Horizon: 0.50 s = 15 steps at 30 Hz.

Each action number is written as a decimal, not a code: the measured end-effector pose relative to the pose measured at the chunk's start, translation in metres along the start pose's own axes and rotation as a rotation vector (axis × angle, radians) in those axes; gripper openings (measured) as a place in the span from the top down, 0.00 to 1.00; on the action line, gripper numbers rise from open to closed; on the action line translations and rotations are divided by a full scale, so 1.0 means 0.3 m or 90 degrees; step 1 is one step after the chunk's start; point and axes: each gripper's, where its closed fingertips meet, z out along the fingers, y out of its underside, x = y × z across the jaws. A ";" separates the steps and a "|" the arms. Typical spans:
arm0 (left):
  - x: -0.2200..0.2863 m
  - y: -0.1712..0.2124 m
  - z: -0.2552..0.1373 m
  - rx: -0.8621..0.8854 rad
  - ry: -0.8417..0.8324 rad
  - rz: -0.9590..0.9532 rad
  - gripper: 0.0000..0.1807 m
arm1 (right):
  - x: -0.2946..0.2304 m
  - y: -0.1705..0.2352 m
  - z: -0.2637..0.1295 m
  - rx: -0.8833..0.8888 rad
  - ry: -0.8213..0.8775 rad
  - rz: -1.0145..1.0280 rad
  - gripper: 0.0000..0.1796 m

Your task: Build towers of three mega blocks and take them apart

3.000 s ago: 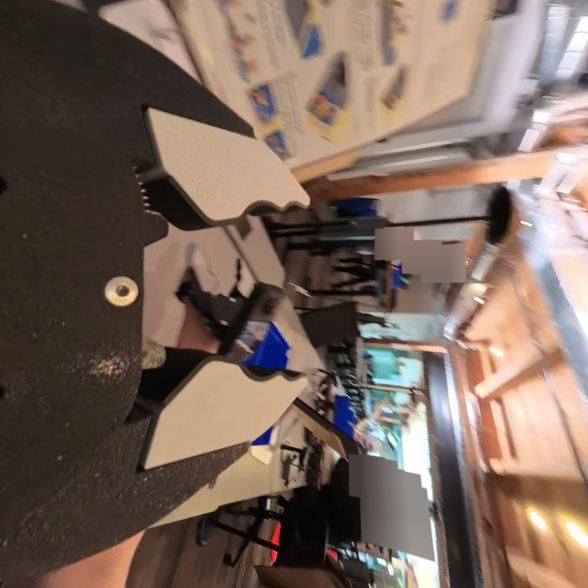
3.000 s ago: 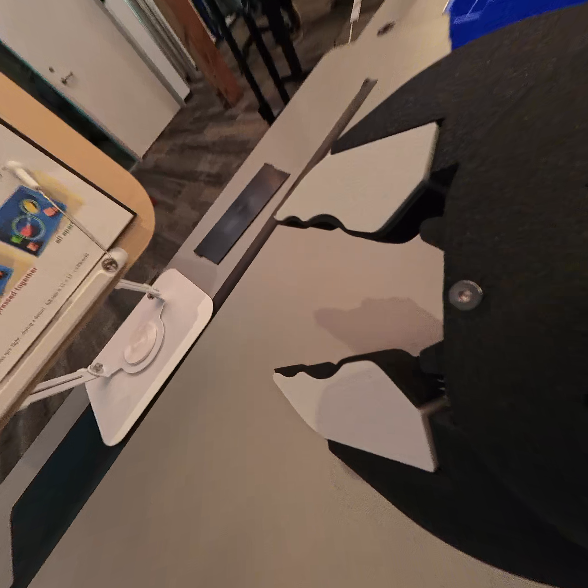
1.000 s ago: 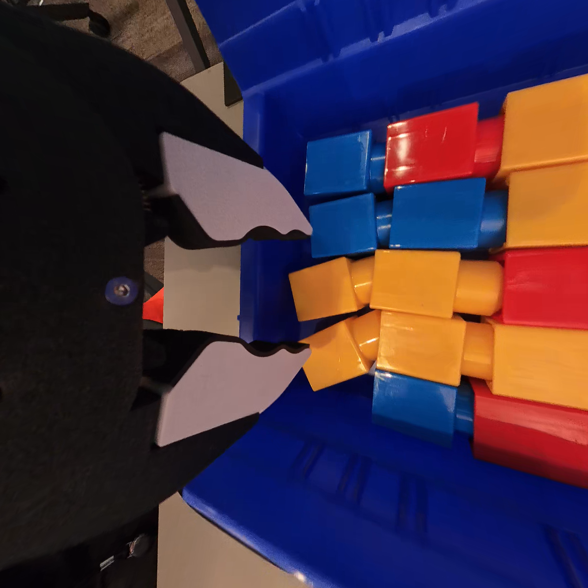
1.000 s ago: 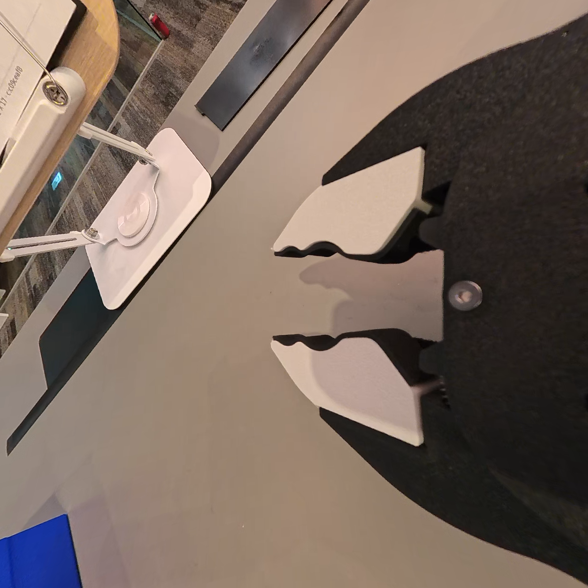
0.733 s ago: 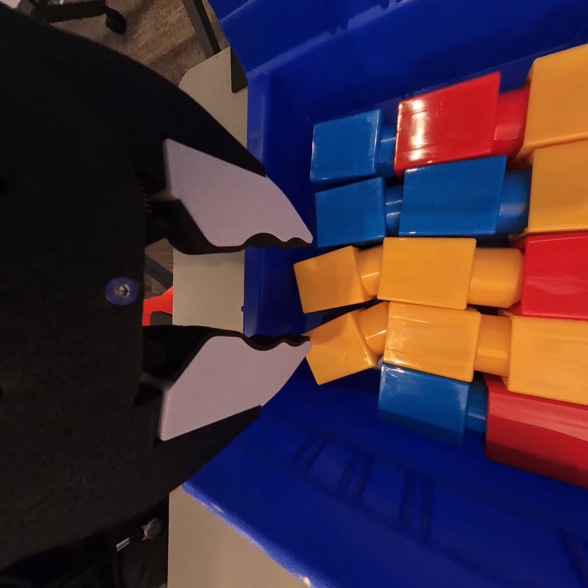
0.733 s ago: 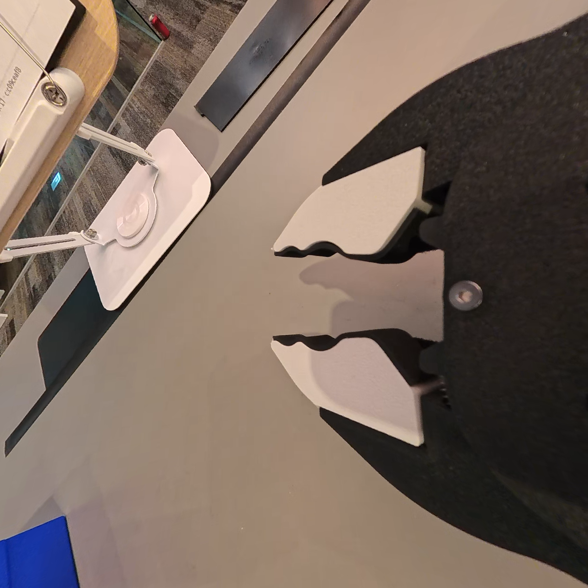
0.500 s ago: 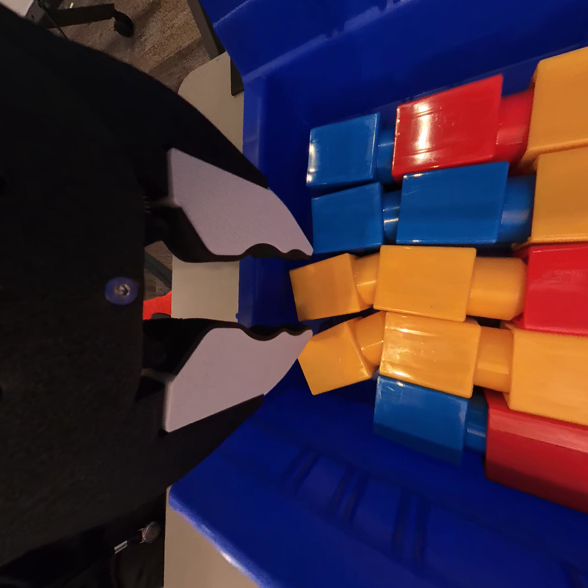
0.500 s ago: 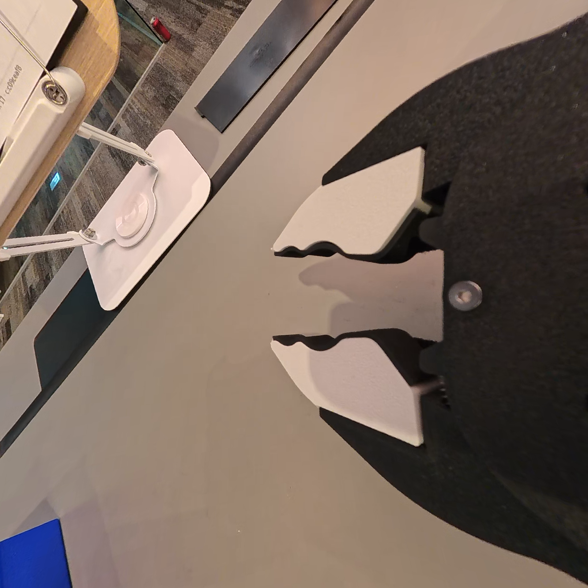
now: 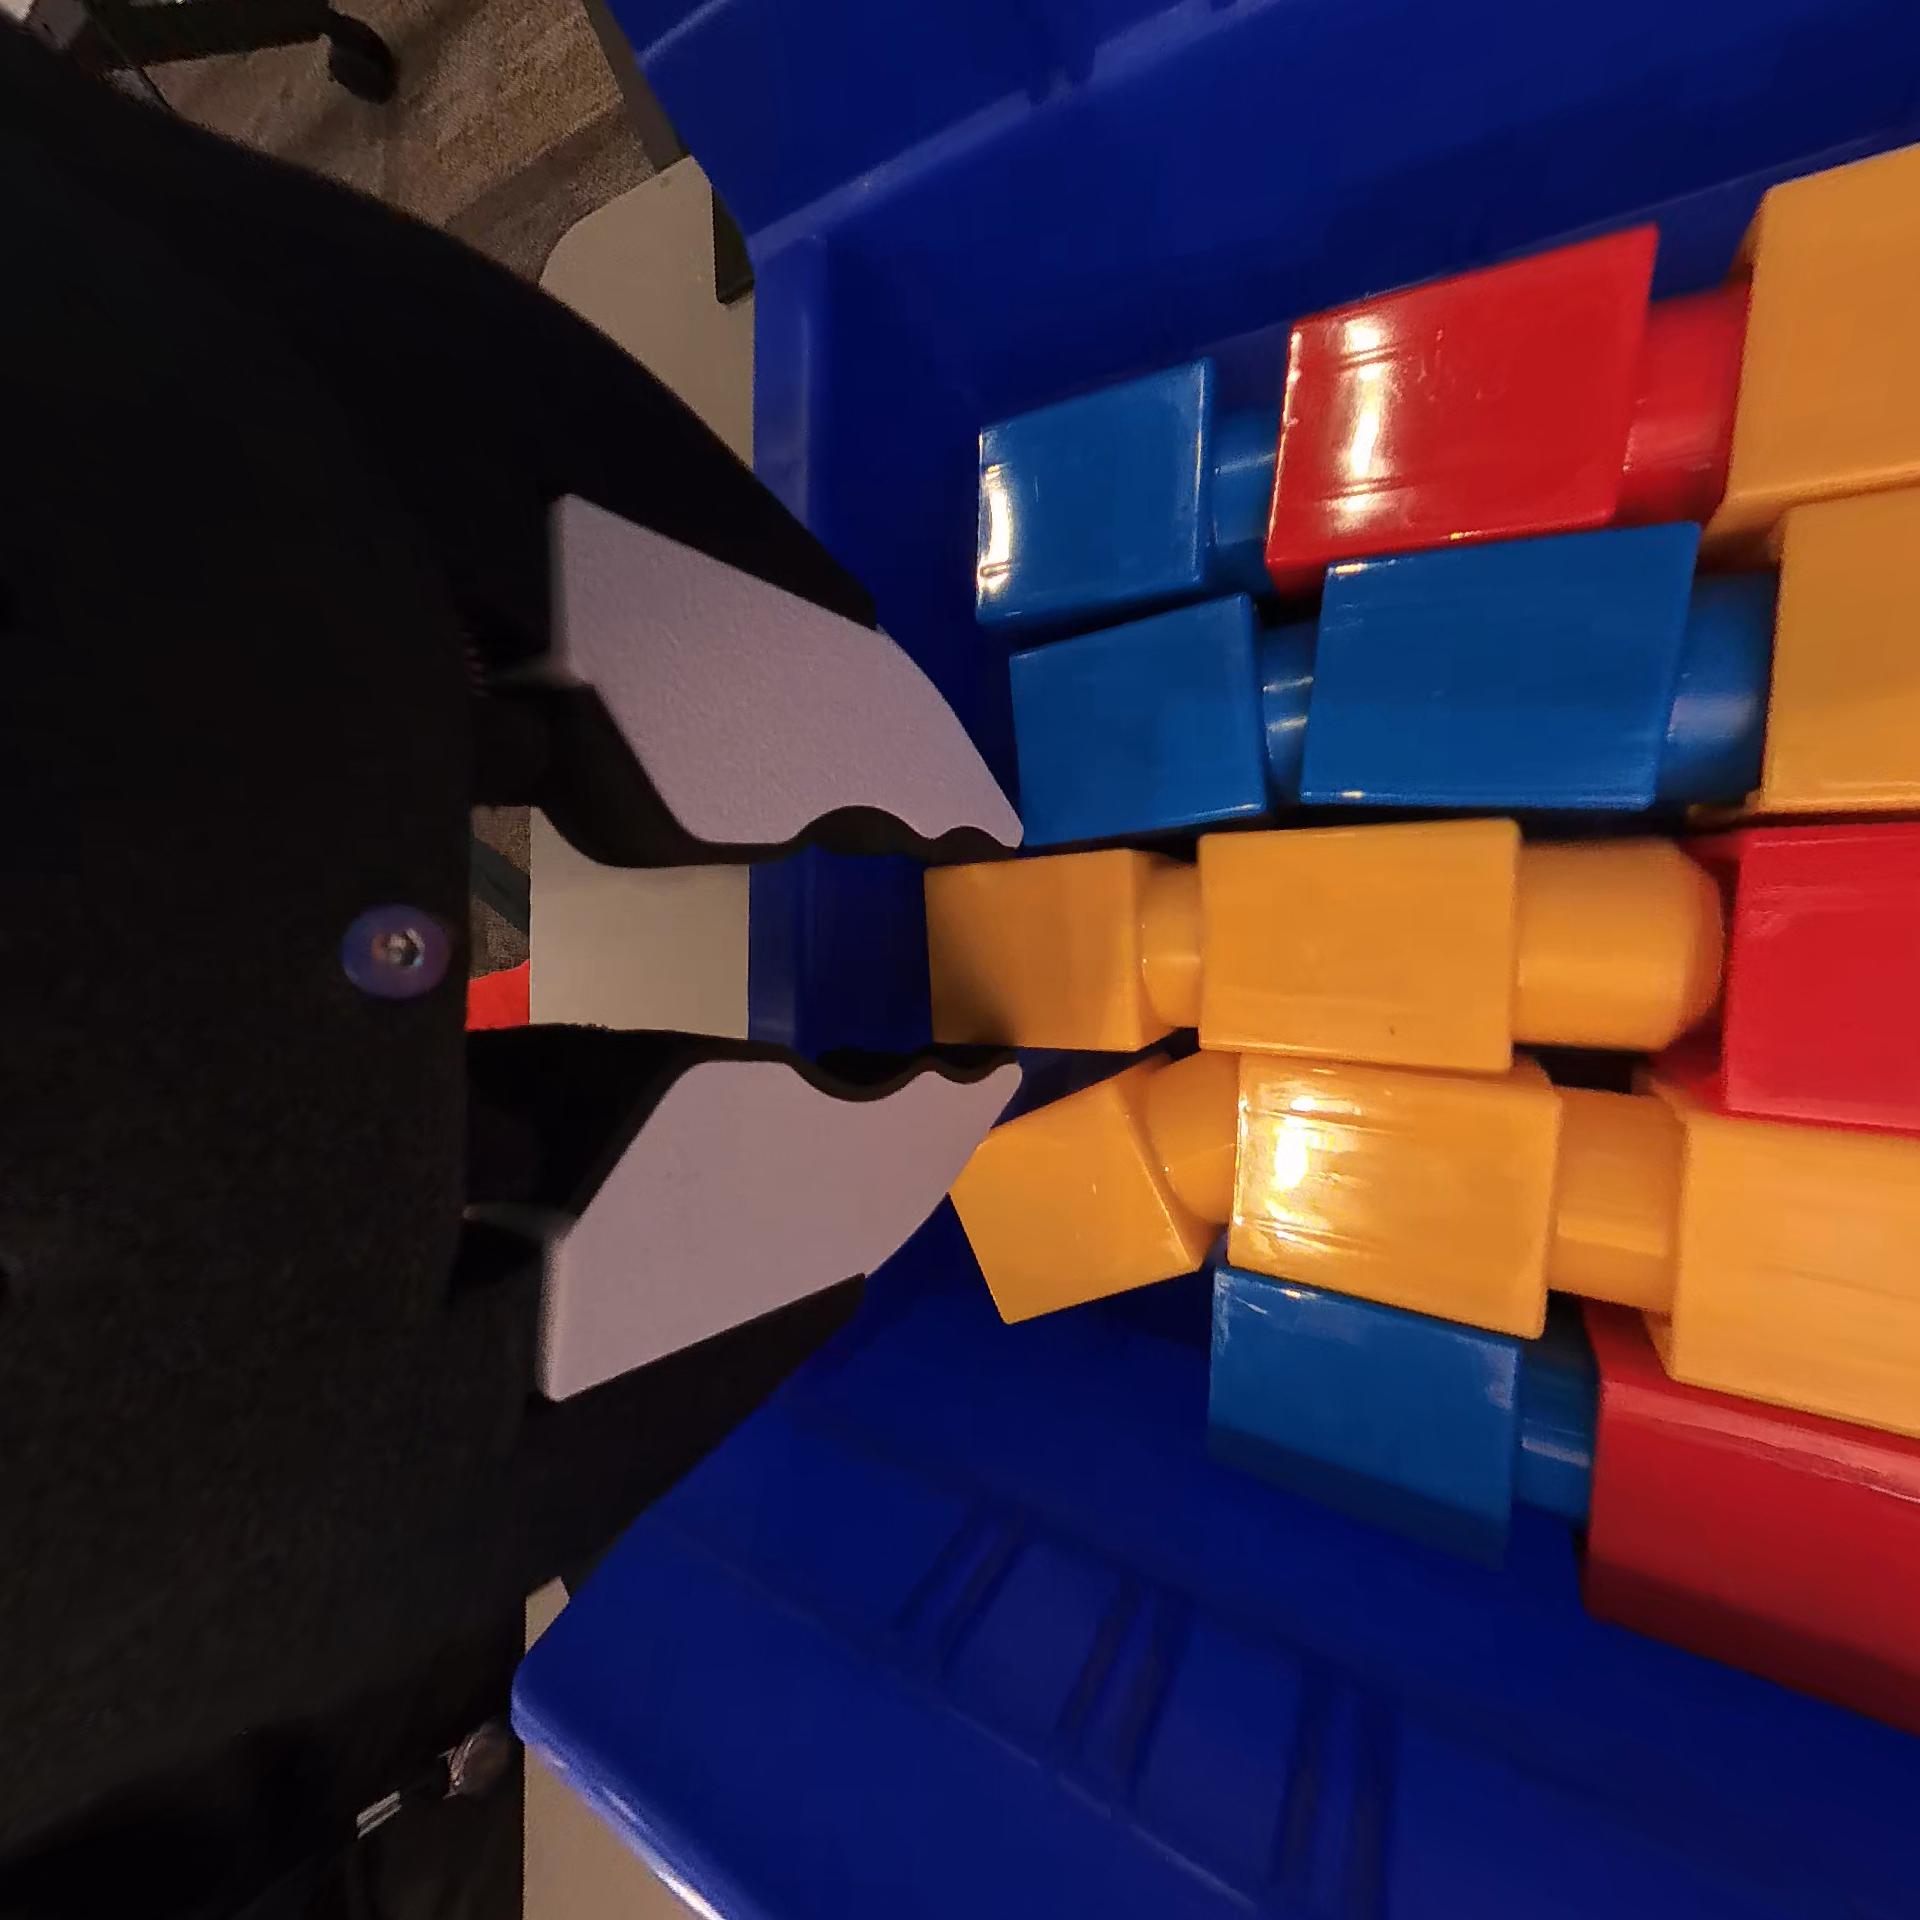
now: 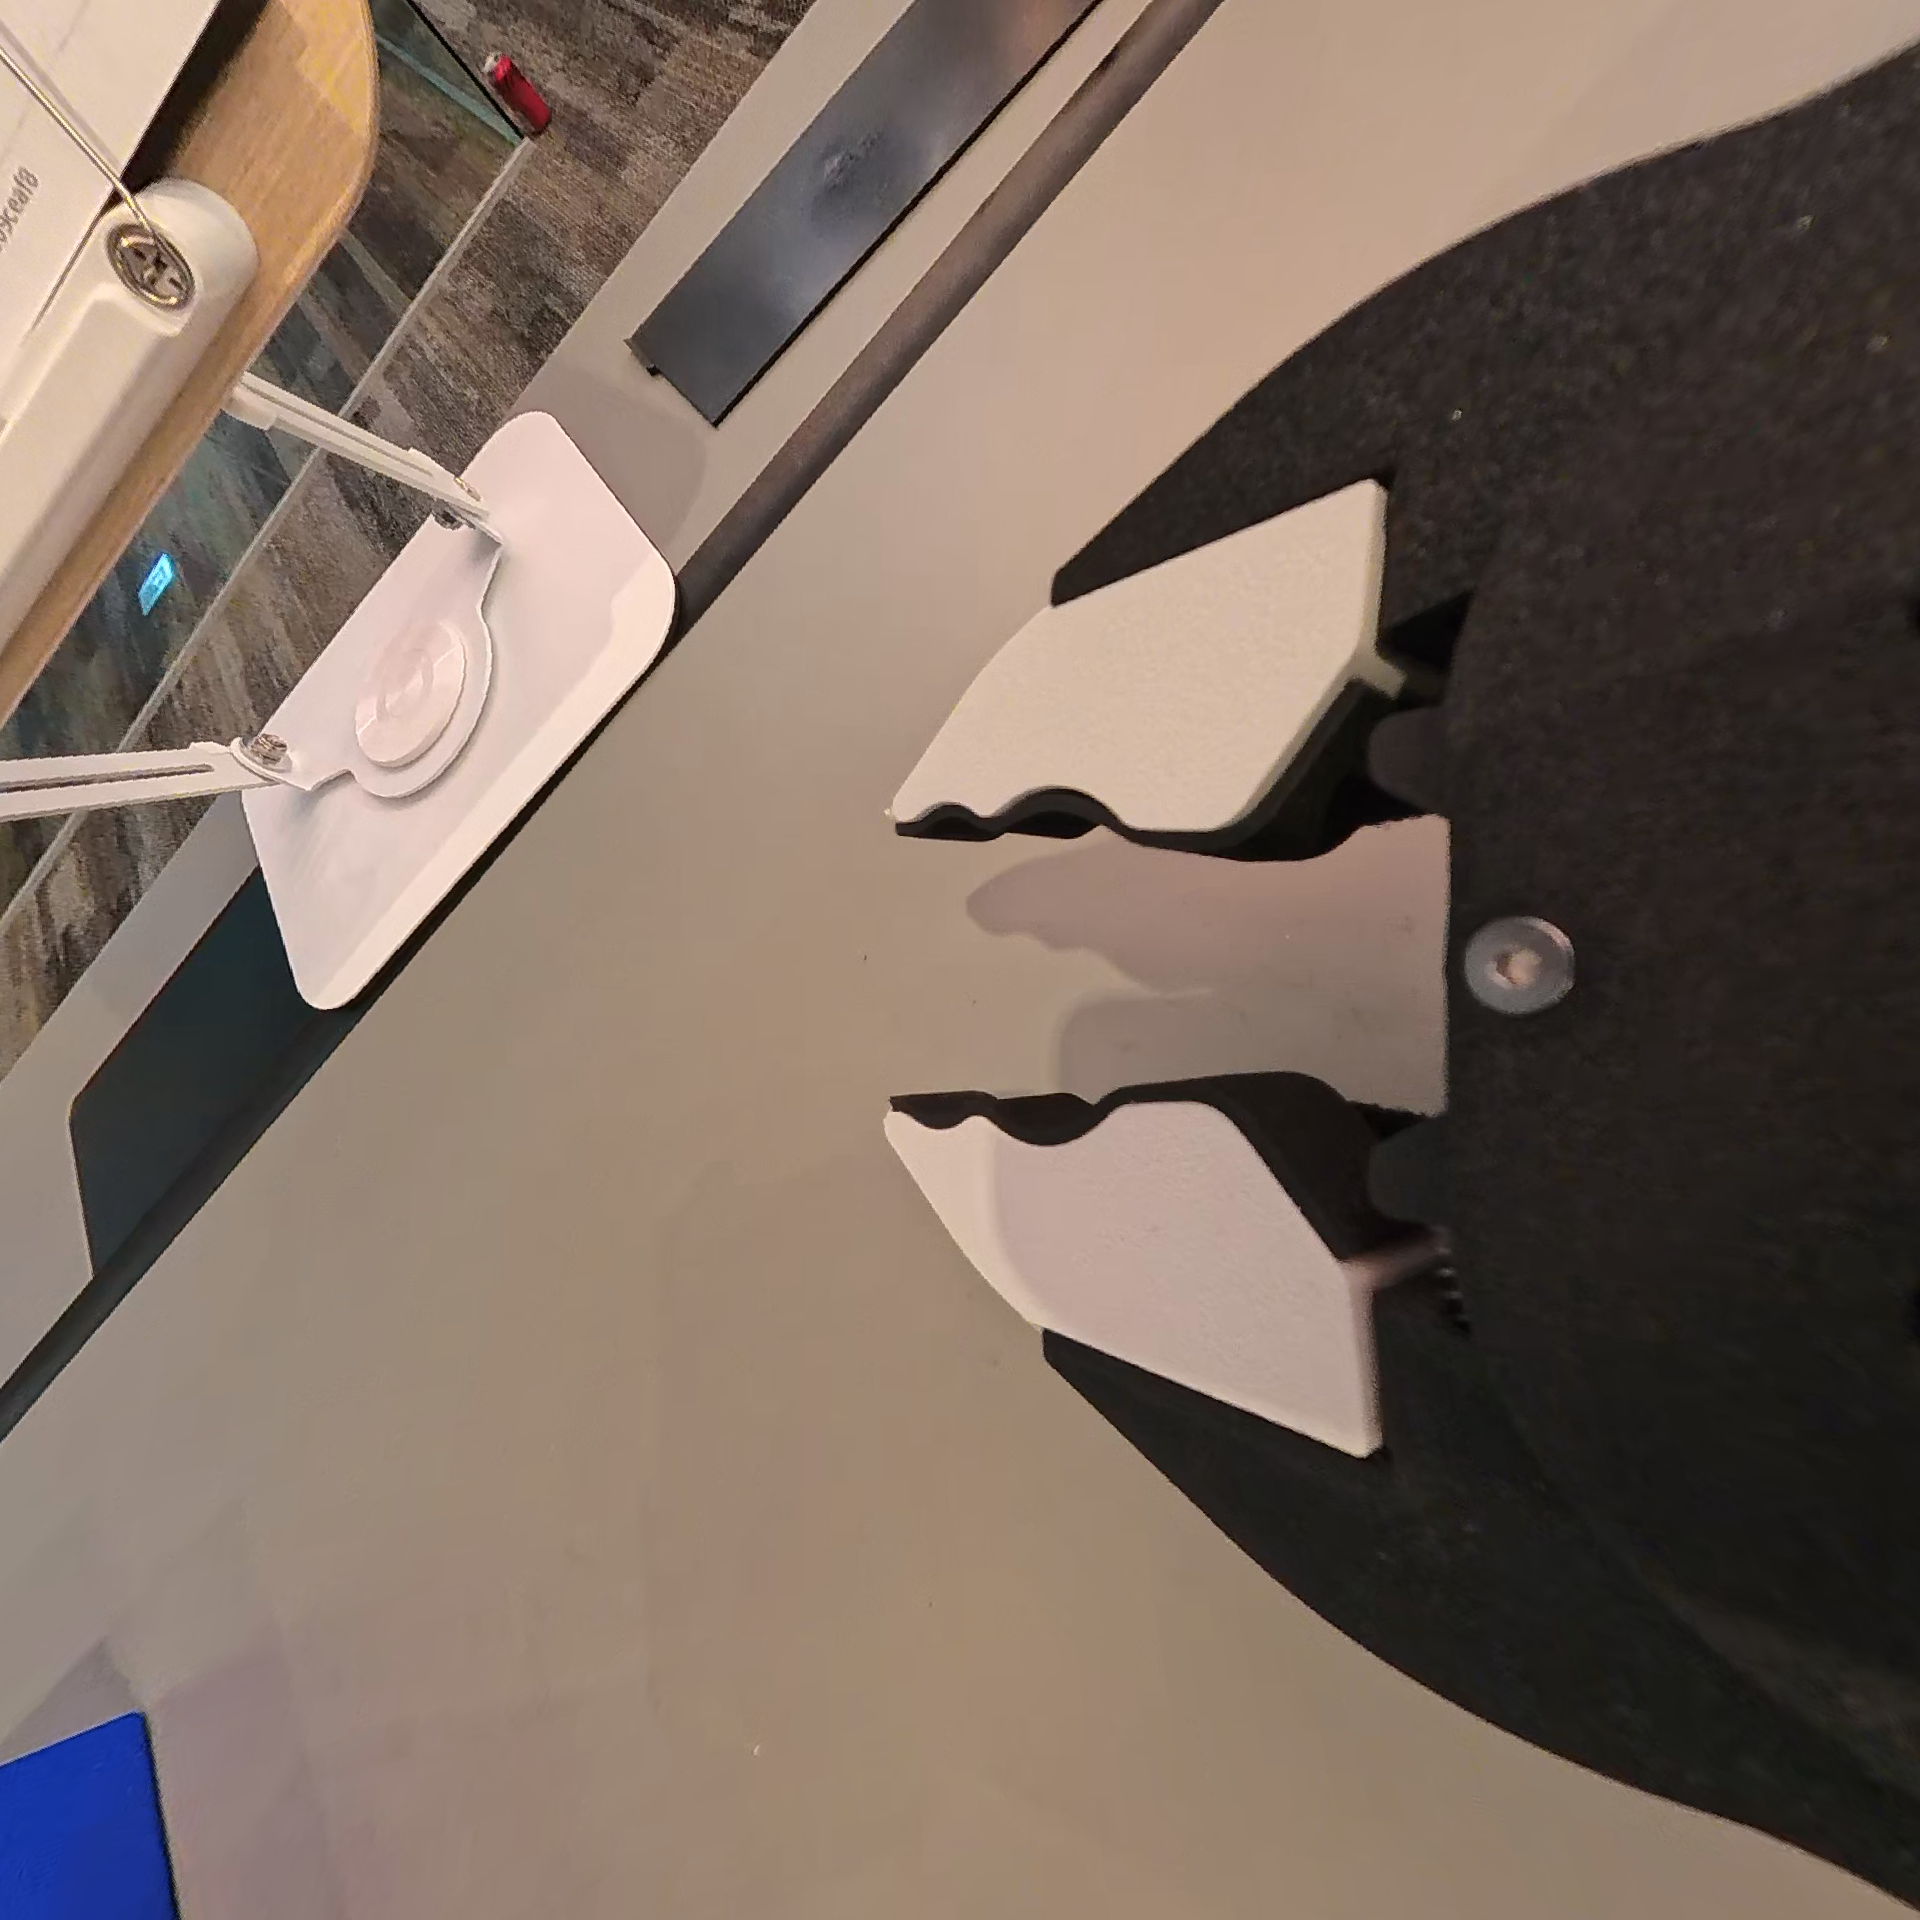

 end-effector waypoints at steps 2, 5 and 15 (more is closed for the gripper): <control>0.000 0.001 -0.006 0.004 0.006 0.002 0.82 | 0.002 0.005 0.001 -0.003 0.001 0.000 0.75; 0.002 -0.006 -0.039 0.022 0.016 0.005 0.82 | 0.006 0.008 0.001 -0.005 0.003 0.000 0.75; 0.032 0.010 -0.192 0.055 0.024 0.032 0.82 | 0.018 0.022 0.001 -0.009 0.002 0.010 0.75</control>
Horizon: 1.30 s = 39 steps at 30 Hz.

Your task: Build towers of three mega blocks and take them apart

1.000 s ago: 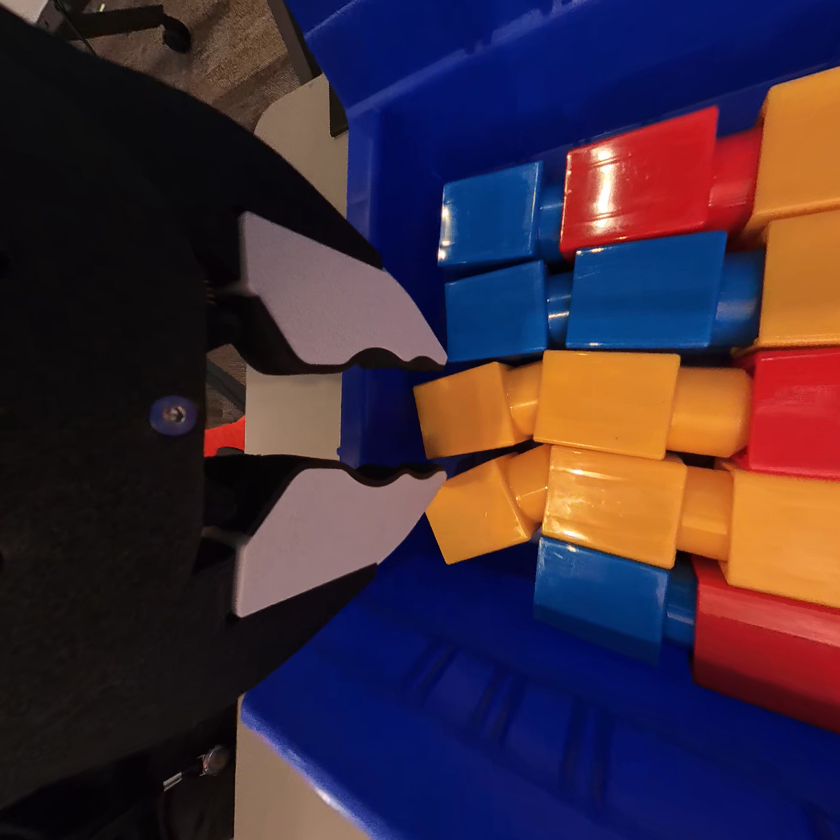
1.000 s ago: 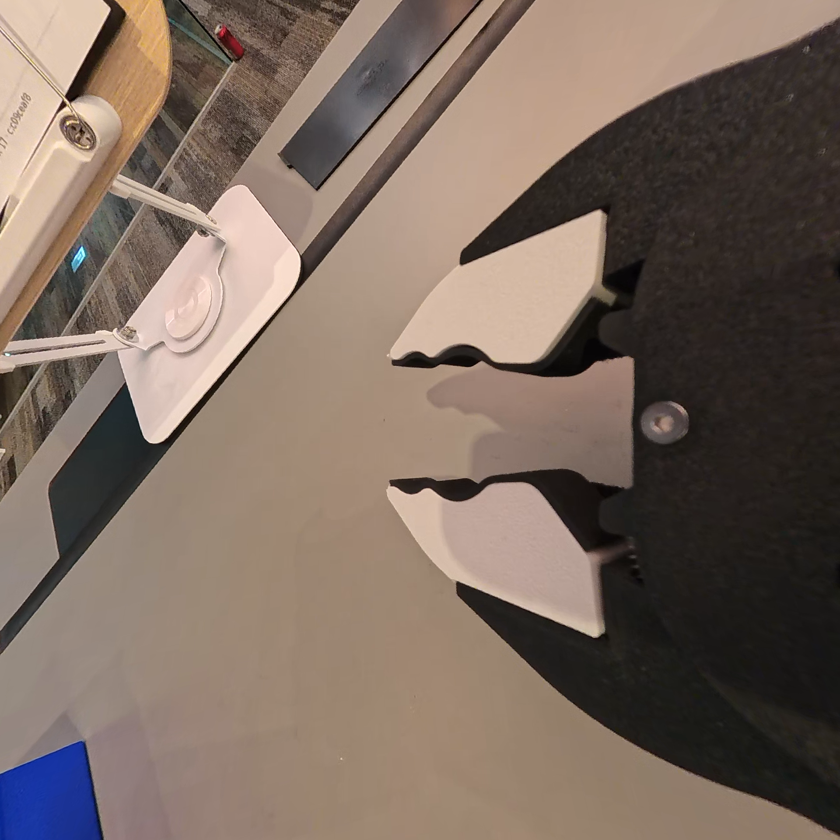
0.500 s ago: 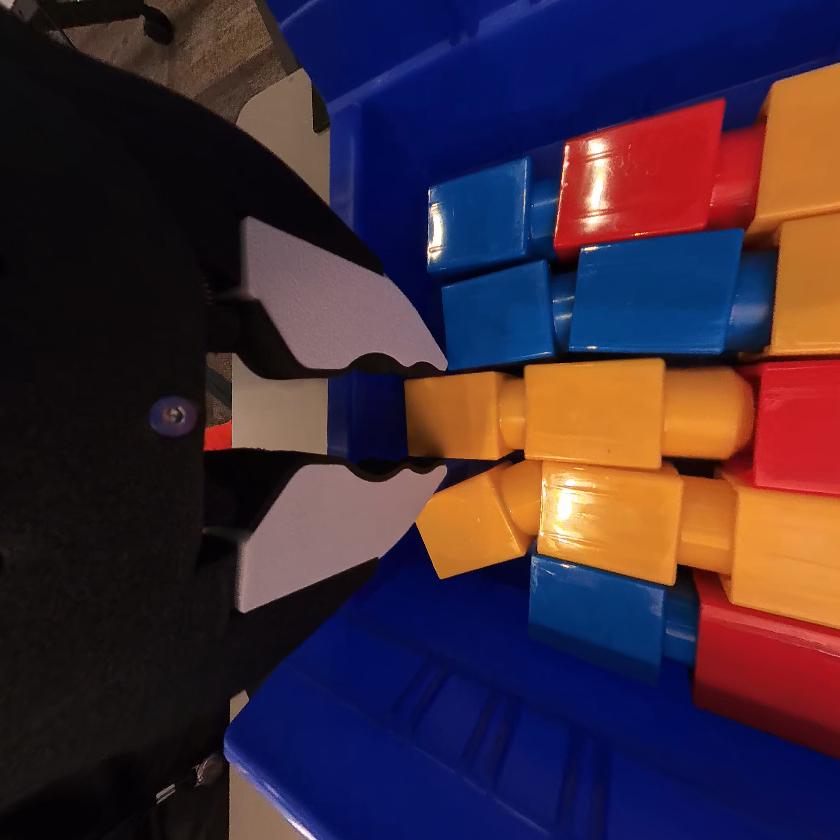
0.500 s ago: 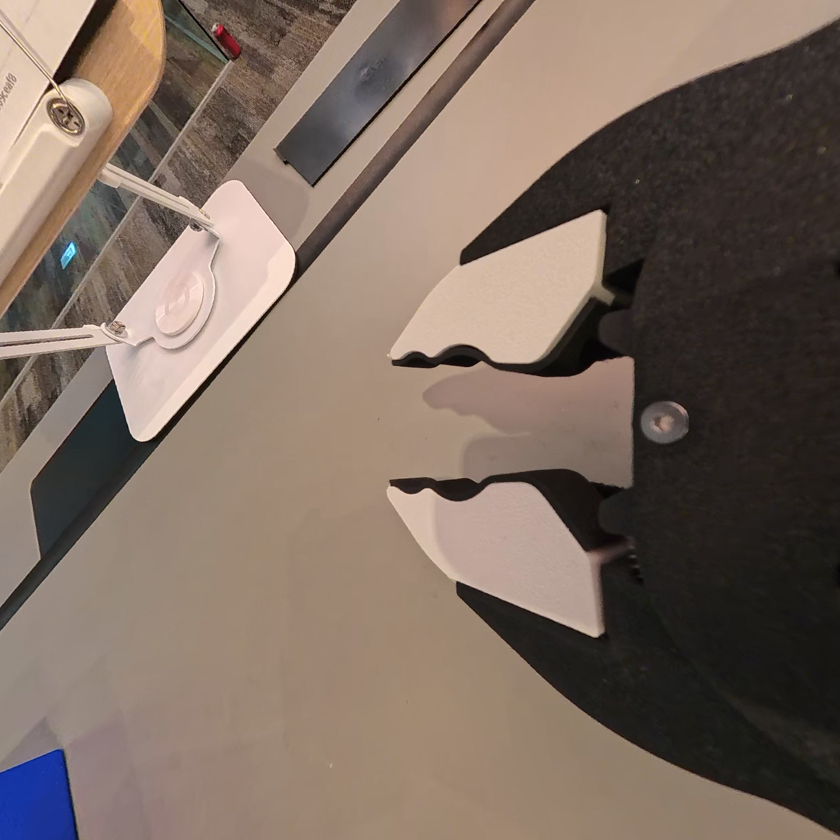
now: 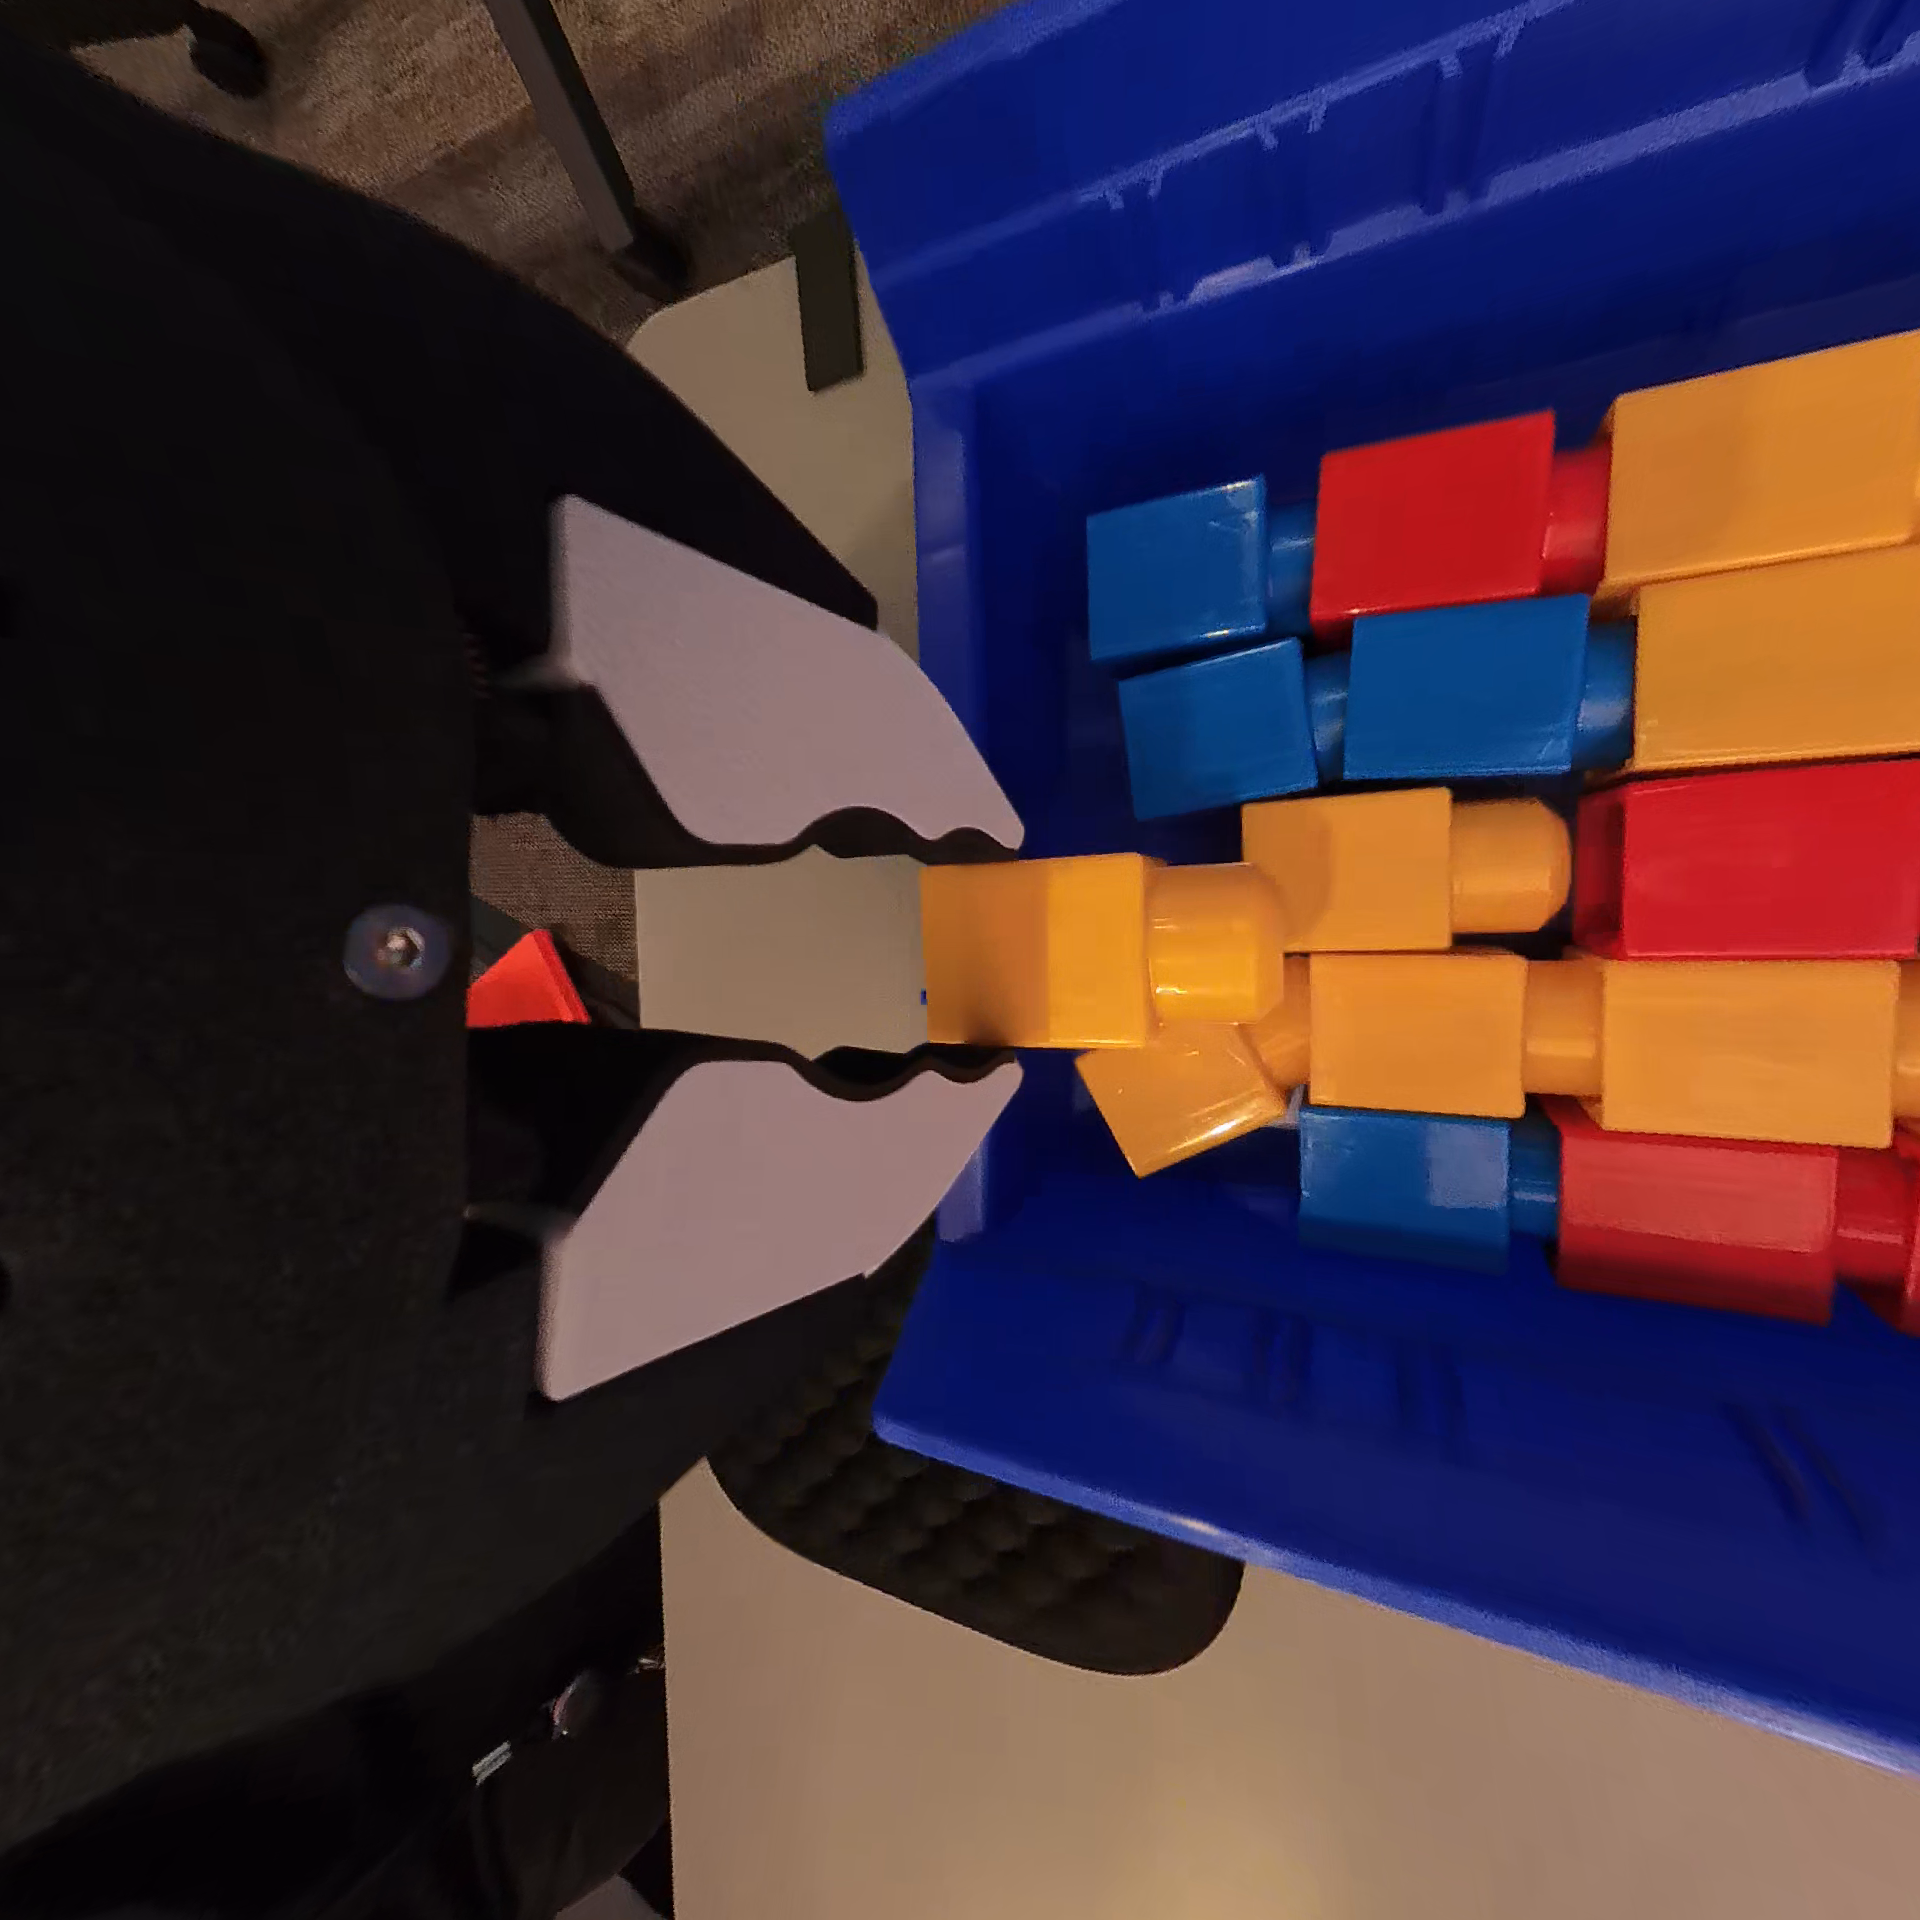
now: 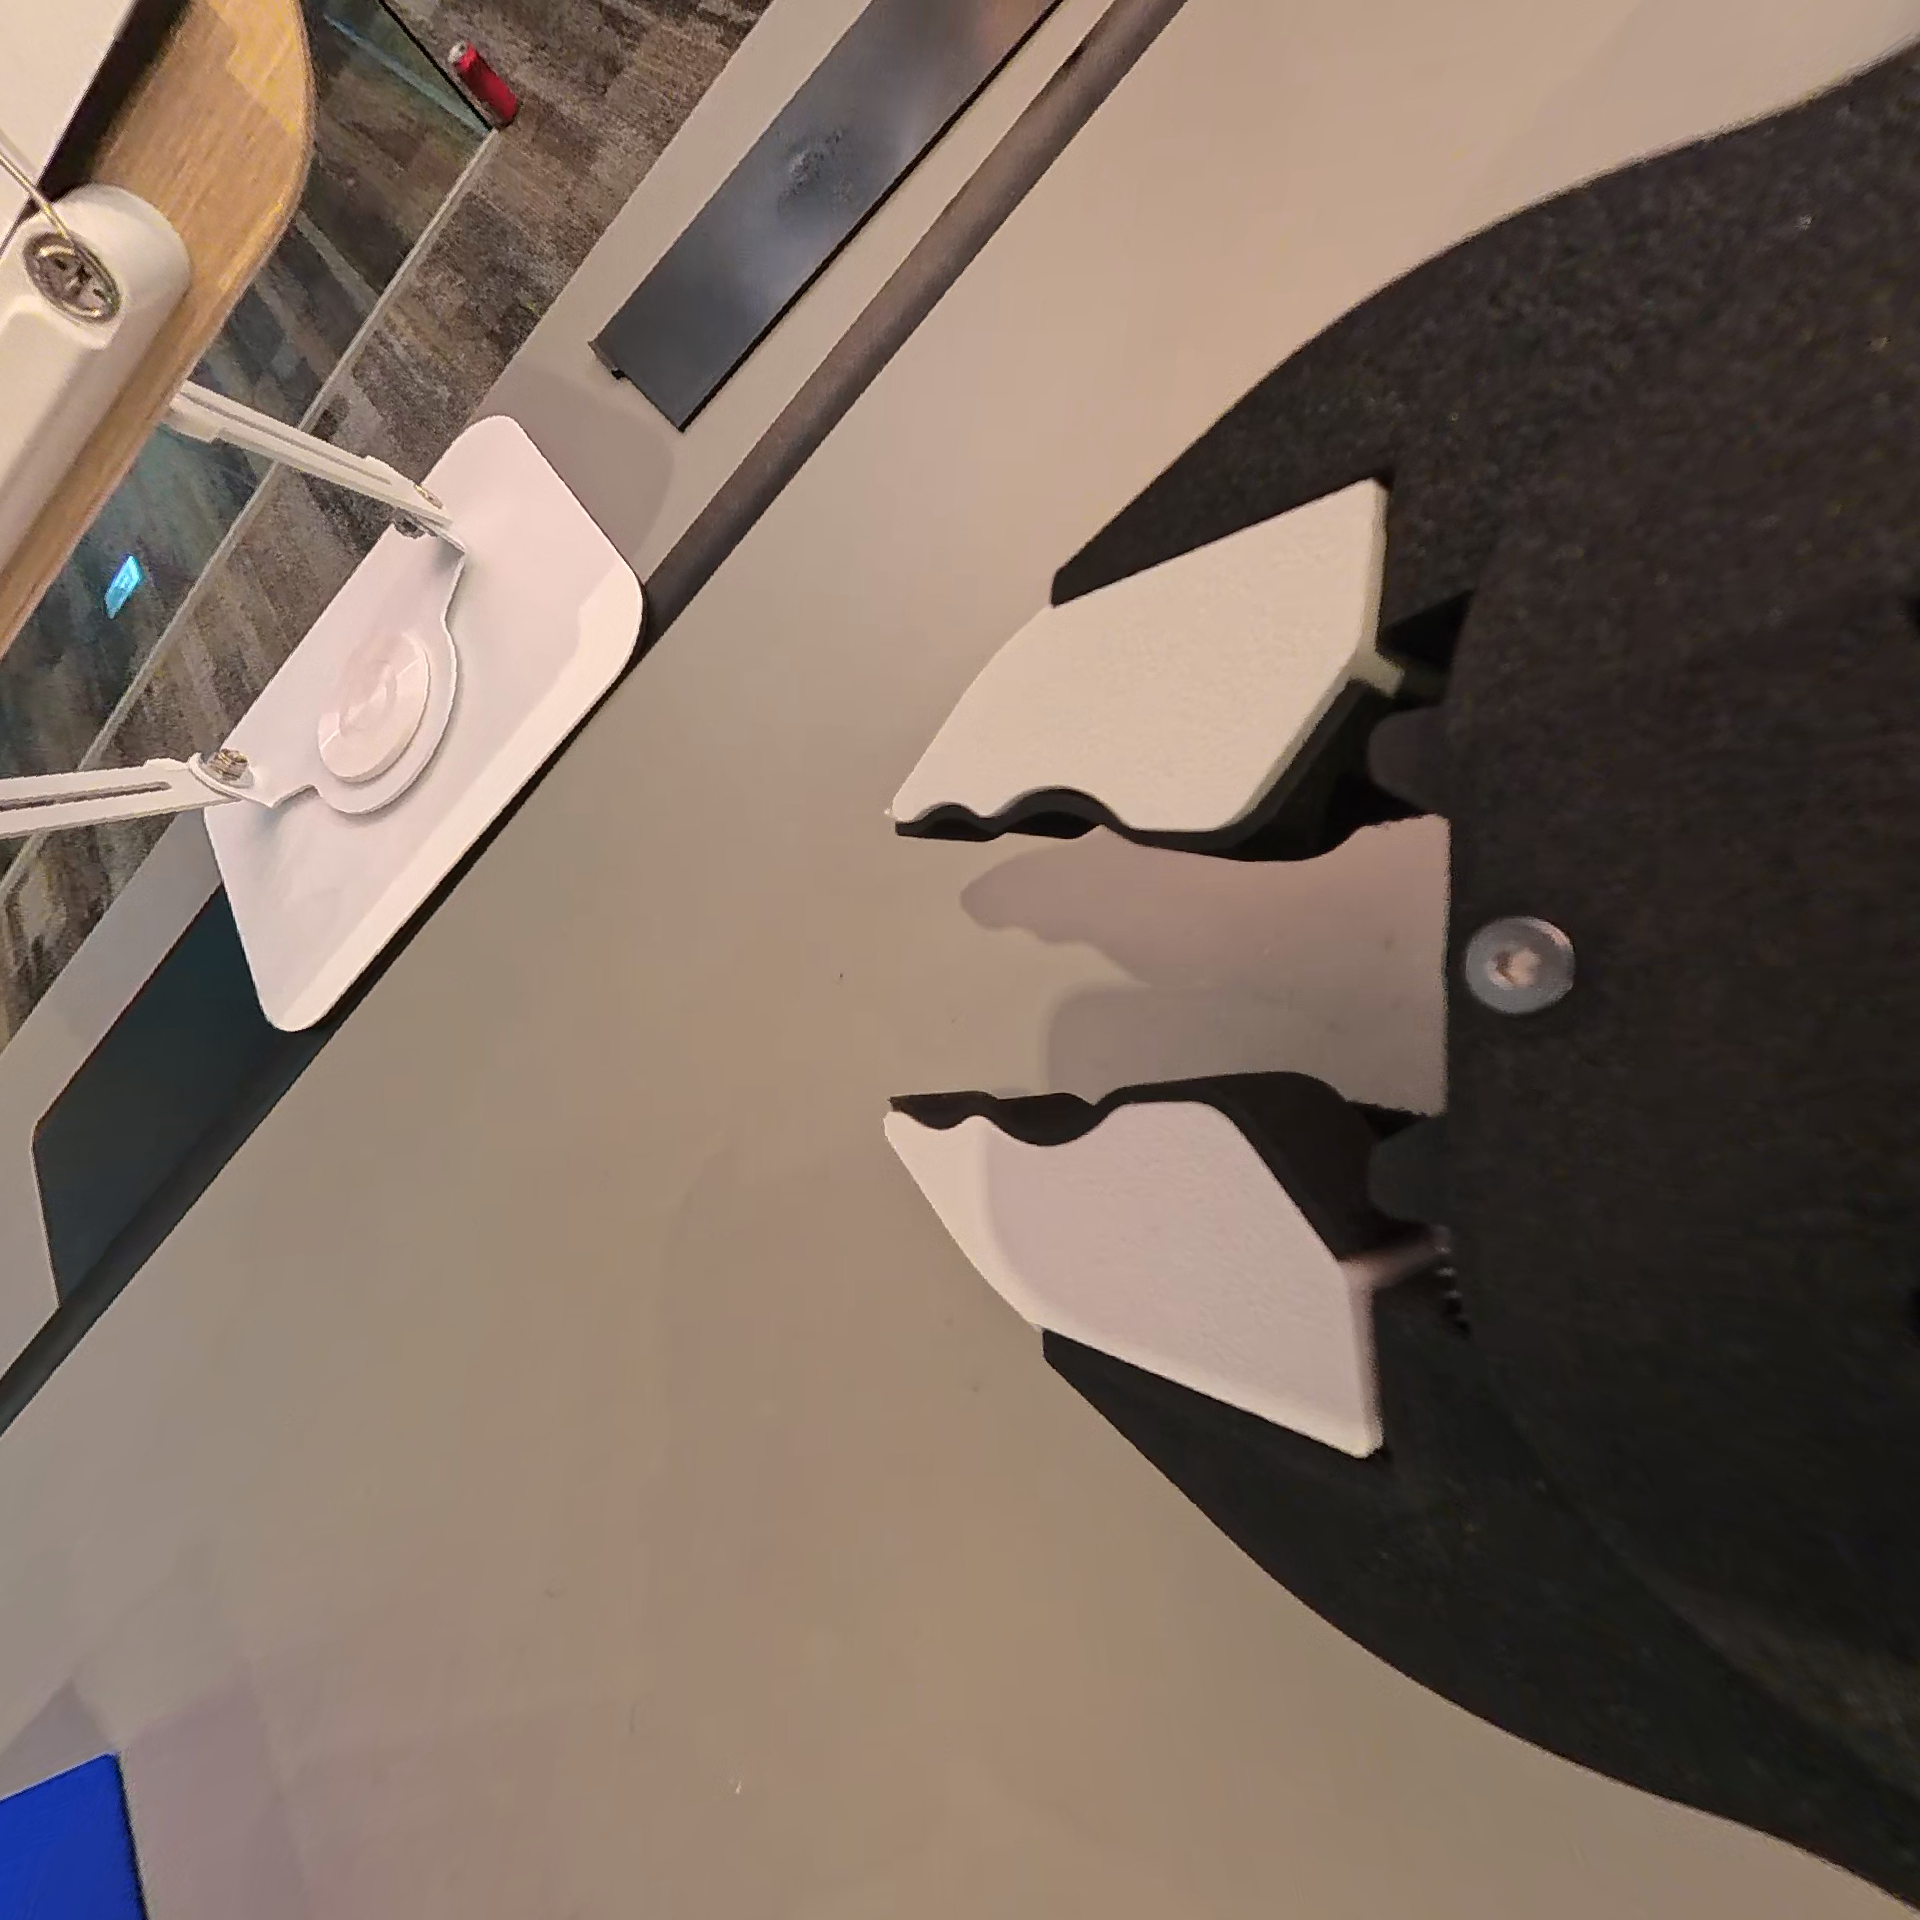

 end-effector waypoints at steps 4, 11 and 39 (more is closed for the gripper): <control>0.013 -0.003 -0.024 0.010 -0.001 0.003 0.82 | 0.007 0.010 0.000 -0.004 0.002 0.003 0.75; 0.205 -0.113 -0.191 0.088 0.025 0.082 0.82 | 0.013 0.006 -0.001 0.000 0.004 0.011 0.74; 1.157 -0.368 0.190 0.229 0.175 0.408 0.82 | 0.021 0.004 -0.019 0.013 -0.014 0.040 0.74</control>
